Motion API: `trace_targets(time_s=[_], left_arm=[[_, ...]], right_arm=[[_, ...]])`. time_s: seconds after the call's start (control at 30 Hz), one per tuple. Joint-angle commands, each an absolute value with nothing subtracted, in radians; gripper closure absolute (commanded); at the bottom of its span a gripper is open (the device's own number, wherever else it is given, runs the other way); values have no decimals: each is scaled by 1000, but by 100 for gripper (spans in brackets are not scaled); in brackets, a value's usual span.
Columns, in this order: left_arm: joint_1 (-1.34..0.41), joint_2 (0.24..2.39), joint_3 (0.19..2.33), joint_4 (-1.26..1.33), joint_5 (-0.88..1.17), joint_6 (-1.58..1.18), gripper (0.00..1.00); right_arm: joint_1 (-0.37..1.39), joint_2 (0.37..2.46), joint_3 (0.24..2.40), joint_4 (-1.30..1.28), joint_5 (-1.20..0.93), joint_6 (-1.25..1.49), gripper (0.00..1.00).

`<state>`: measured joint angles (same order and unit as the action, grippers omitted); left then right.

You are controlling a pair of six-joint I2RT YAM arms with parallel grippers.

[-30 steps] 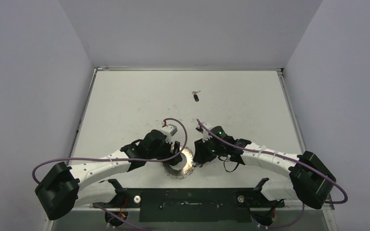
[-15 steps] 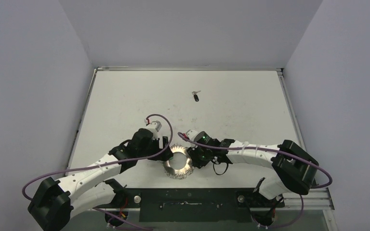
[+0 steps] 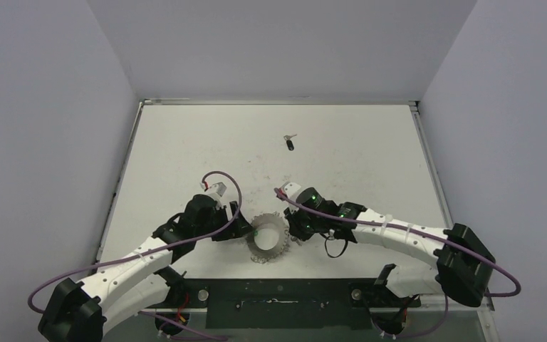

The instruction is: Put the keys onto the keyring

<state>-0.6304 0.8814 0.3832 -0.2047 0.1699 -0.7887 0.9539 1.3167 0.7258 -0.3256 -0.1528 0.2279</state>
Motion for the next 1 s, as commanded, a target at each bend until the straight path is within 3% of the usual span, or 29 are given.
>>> trace_targets(time_s=[0.0, 0.23, 0.5, 0.97], left_arm=[[-618, 902, 374, -142, 193, -819, 28], [-620, 1025, 389, -16, 292, -751, 32], [-625, 1004, 431, -69, 279, -709, 30], [-615, 738, 409, -391, 82, -751, 28]], right_arm=[[886, 1174, 798, -411, -202, 227, 100], [821, 1045, 938, -573, -317, 200, 100], [843, 1213, 1091, -640, -326, 212, 100], [1049, 1492, 963, -240, -235, 419, 100]])
